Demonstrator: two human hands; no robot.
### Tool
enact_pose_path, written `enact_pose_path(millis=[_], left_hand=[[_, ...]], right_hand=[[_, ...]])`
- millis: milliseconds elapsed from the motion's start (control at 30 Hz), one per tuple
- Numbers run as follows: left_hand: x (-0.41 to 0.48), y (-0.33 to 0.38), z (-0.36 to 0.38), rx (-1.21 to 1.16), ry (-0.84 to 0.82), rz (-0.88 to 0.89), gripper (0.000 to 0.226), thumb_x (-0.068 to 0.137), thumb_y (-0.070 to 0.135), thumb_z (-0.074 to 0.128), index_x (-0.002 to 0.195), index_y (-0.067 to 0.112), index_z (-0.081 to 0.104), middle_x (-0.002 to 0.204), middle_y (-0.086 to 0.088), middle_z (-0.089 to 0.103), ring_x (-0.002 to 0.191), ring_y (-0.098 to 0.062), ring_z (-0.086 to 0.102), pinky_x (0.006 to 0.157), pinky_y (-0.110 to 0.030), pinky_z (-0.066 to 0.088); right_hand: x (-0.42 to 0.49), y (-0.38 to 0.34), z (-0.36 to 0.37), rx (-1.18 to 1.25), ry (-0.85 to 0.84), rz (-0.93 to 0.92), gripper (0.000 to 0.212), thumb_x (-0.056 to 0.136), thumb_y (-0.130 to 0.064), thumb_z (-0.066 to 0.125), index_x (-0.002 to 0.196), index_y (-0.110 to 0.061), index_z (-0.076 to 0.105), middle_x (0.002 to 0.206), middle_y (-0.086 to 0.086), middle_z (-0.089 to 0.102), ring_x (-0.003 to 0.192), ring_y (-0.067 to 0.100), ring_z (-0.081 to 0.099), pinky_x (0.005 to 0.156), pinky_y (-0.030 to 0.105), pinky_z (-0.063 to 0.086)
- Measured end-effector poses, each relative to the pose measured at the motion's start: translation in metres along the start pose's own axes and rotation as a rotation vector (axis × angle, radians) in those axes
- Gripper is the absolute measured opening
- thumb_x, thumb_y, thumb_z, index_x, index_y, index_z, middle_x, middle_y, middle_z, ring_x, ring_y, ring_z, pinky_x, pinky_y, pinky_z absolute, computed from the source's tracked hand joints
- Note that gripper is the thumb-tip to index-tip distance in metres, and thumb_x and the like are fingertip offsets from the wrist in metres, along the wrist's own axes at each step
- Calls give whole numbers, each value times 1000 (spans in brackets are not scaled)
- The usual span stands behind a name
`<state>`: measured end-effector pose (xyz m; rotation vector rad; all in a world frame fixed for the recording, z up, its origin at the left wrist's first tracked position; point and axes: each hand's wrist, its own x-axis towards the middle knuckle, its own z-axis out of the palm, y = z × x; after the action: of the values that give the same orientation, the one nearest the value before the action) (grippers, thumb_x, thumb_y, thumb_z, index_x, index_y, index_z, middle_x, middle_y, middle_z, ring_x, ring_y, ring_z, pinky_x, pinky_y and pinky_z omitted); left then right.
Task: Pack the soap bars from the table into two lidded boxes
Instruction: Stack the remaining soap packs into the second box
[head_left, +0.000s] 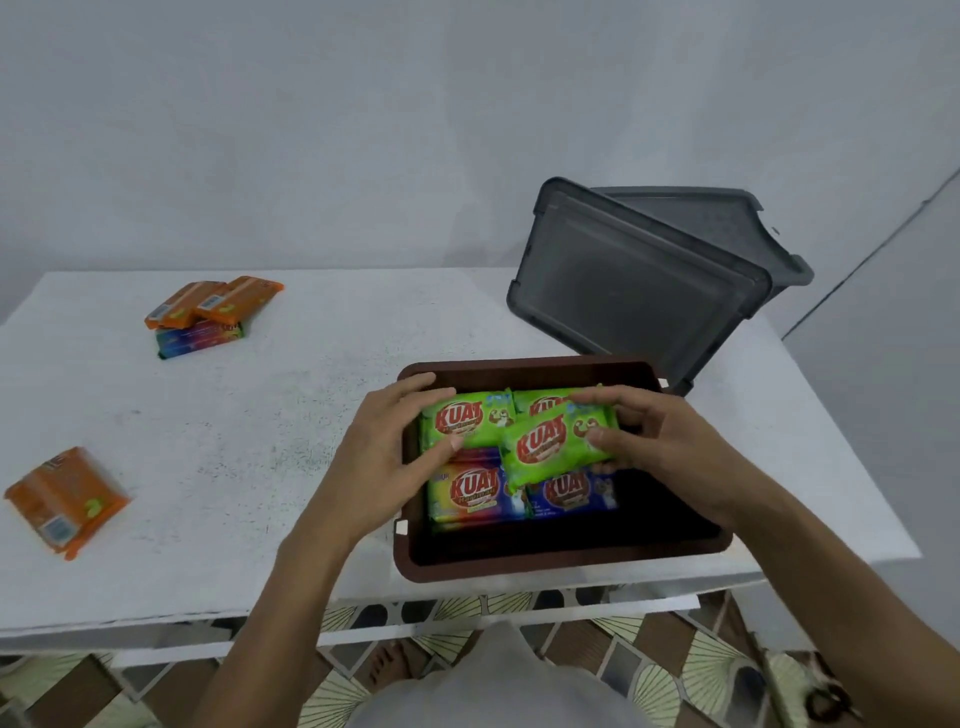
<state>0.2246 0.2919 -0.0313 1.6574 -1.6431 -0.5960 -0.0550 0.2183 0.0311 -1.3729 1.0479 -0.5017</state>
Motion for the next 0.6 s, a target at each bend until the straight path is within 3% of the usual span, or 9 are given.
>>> enact_pose_path(millis=[200, 400, 600], left_hand=[[3, -20, 13, 236, 67, 86, 38, 91, 42, 51, 125, 29, 60, 144, 6, 44, 131, -13, 35, 102, -27, 30], [2, -22, 15, 227, 96, 81, 34, 92, 37, 51, 122, 26, 64, 142, 6, 46, 130, -14, 37, 103, -28, 31], [1, -22, 17, 232, 97, 73, 35, 94, 39, 48, 121, 25, 64, 143, 5, 46, 130, -12, 36, 101, -28, 32]], right_hand=[[-15, 8, -19, -102, 15, 63, 30, 89, -7, 63, 116, -20, 68, 110, -6, 69, 99, 10, 69, 68, 24, 59], [2, 37, -7, -281, 39, 119, 29, 92, -9, 62, 116, -26, 62, 120, -3, 63, 101, 16, 67, 77, 35, 62], [19, 59, -3, -818, 101, 111, 29, 94, -21, 61, 120, -31, 56, 131, 4, 58, 97, 19, 62, 70, 20, 53]])
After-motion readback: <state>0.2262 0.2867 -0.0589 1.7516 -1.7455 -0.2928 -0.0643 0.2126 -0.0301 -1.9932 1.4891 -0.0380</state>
